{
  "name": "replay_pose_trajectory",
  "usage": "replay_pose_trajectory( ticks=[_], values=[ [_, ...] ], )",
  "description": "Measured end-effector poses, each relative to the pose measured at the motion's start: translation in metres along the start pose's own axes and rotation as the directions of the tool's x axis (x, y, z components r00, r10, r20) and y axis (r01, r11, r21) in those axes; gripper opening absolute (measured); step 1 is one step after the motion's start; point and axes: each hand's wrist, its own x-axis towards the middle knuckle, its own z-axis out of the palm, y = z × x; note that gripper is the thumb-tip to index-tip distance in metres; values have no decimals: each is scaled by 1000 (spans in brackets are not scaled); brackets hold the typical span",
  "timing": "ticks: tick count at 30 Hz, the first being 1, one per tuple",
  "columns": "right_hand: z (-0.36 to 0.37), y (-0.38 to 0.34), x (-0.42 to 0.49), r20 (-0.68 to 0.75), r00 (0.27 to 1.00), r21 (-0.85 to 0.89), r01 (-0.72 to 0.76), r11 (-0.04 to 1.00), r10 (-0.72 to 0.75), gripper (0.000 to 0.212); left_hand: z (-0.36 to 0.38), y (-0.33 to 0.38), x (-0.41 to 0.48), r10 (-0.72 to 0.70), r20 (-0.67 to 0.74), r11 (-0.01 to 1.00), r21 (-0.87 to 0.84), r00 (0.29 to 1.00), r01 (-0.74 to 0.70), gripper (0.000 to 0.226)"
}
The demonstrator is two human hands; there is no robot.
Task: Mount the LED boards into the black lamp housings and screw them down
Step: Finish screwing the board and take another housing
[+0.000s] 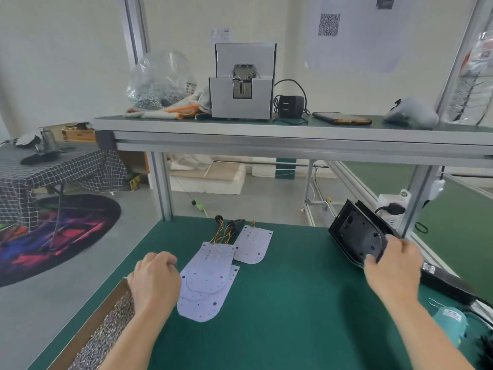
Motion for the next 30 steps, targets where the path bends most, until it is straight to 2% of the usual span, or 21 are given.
replay_pose_trajectory(
  ticks=[3,6,12,17,20,25,28,30],
  values=[
    [-2,5,24,-43,999,-30,-27,999,26,66,19,27,27,85,80,993,-94,993,-77,25],
    [0,6,36,-24,998,-42,-56,998,55,62,45,49,57,98,197,992,-93,975,-81,23],
    [5,5,41,-14,999,-30,-53,998,53,47,88,72,104,14,361,1000,3,932,-17,21],
    [9,11,44,-30,1000,-54,-2,999,0,37,114,75,112,-1,371,985,158,929,-62,21],
    [7,15,44,-45,999,-62,21,998,-24,33,124,74,110,11,342,984,165,940,-71,15],
    [-3,12,38,-107,994,16,35,999,-33,10,125,71,110,-109,417,987,-64,903,149,31],
    [-9,9,35,-77,997,65,3,998,2,7,120,65,114,-99,447,930,-277,889,243,18],
    [-13,8,29,18,1000,57,-7,998,6,10,115,58,116,-101,439,879,-381,893,287,9]
  ],
)
